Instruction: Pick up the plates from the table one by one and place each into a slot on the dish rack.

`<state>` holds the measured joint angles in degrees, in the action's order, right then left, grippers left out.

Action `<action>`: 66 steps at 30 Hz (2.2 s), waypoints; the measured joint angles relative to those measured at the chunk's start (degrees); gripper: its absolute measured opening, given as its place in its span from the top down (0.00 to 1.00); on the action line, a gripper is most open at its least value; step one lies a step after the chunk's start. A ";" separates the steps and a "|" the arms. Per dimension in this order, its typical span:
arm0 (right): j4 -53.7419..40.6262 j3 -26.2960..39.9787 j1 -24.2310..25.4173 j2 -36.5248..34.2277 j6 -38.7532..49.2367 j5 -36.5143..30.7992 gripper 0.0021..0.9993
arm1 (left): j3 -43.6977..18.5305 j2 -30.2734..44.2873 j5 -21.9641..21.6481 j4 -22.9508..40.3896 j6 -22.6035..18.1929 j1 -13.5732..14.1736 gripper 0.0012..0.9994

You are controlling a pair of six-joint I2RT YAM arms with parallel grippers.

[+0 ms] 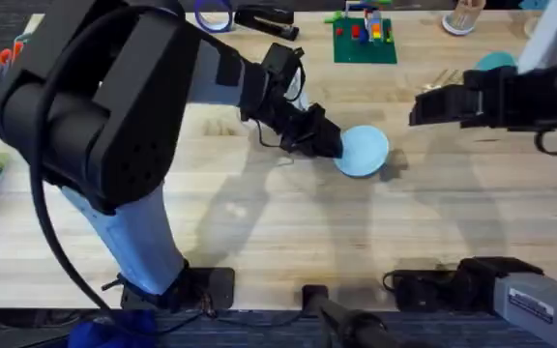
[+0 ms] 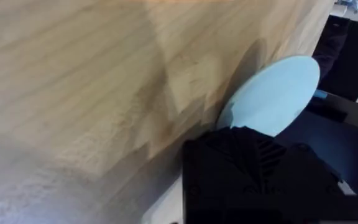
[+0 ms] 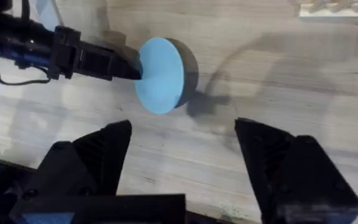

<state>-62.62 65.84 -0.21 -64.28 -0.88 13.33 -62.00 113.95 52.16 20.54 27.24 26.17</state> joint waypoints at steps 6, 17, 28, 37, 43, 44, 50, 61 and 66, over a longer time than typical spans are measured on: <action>4.09 -3.25 0.00 -3.22 -2.42 0.91 0.01 | 0.00 0.00 0.00 -0.01 0.00 0.00 0.96; 16.37 -15.77 0.00 -4.29 -6.03 7.75 0.00 | 0.00 0.00 0.00 -0.01 0.00 0.00 0.96; 21.26 -17.29 0.00 -10.32 -7.61 10.03 0.00 | 0.00 0.00 0.00 -0.05 0.02 0.00 0.96; 26.53 -17.29 0.00 -17.58 -7.95 15.07 0.00 | 0.00 0.00 -0.04 -0.25 0.02 0.04 0.96; 28.40 -17.29 0.00 -21.48 -8.12 17.75 0.00 | 0.00 0.00 -0.04 -0.25 0.02 0.04 0.96; 28.40 -17.29 0.00 -22.11 -8.13 17.98 0.00 | 0.00 0.00 -0.04 -0.25 0.00 0.04 0.96; 28.85 -17.27 0.13 -23.33 -8.18 18.51 0.00 | 0.00 0.00 -0.04 -0.25 0.00 0.04 0.96; 29.60 -17.27 0.29 -24.04 -8.55 18.90 0.12 | 0.02 0.00 -0.04 -0.29 0.02 0.04 0.96; 29.78 -17.27 0.22 -24.79 -8.53 18.97 0.27 | 0.02 0.00 -0.09 -0.79 0.02 0.11 0.96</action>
<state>-32.84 48.58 0.01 -89.07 -9.41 32.29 -61.98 113.95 52.07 19.75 27.27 26.28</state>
